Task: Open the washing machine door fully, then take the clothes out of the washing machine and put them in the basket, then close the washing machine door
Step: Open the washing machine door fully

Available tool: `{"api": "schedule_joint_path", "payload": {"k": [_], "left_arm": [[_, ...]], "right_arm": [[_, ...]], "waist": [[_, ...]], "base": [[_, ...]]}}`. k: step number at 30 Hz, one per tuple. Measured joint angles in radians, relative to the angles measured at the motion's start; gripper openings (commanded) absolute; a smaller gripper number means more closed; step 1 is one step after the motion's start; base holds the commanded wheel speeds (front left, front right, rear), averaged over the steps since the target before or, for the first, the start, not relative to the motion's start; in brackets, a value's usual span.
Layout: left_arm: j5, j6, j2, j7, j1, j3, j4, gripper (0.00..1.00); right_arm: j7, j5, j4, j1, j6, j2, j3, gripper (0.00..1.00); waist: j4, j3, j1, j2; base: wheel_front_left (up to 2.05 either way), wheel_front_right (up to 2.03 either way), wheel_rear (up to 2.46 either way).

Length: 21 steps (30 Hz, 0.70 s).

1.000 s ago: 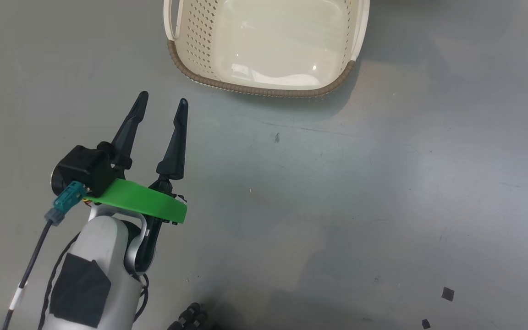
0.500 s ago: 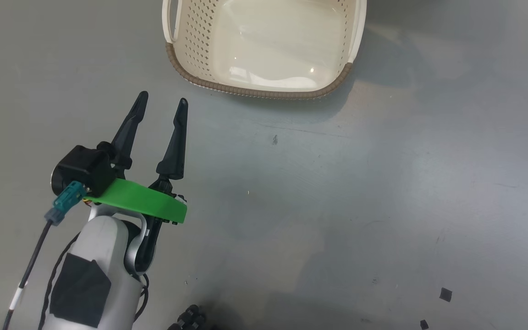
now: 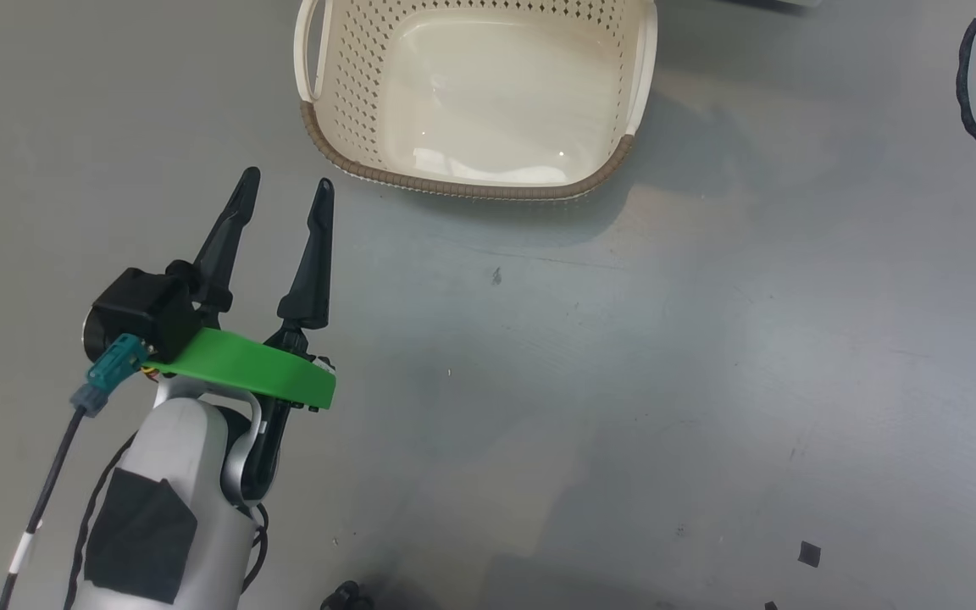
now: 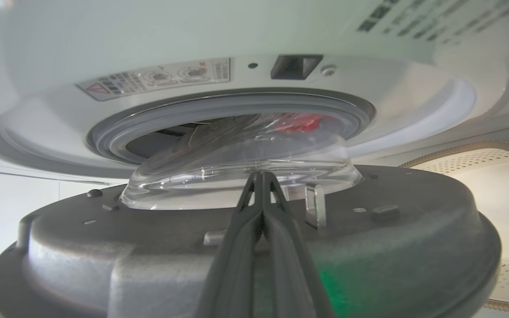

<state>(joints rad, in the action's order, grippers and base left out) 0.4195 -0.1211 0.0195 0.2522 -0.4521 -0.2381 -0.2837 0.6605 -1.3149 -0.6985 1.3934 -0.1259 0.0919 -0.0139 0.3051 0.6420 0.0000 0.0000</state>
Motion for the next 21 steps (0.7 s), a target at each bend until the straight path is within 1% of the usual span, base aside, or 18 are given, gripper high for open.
{"api": "schedule_joint_path", "payload": {"k": [8, 16, 21], "left_arm": [[-0.009, 0.000, 0.000, 0.000, 0.000, 0.009, -0.002, 1.00], [-0.018, 0.000, 0.000, 0.000, 0.002, 0.011, -0.010, 1.00], [-0.019, 0.000, 0.000, 0.000, 0.006, 0.012, -0.015, 1.00]], "right_arm": [[0.034, -0.037, -0.026, -0.042, 0.001, -0.001, 0.024, 0.00], [0.084, -0.058, -0.050, -0.094, 0.002, -0.003, 0.072, 0.00], [0.110, -0.084, -0.055, -0.128, 0.011, -0.004, 0.103, 0.00]], "waist": [[-0.014, -0.031, 0.0000, 0.0000], [-0.029, -0.076, 0.0000, 0.0000], [-0.034, -0.105, 0.0000, 0.0000]], "base": [[0.00, 0.00, 0.00], [0.00, 0.00, 0.00], [0.00, 0.00, 0.00]]}}
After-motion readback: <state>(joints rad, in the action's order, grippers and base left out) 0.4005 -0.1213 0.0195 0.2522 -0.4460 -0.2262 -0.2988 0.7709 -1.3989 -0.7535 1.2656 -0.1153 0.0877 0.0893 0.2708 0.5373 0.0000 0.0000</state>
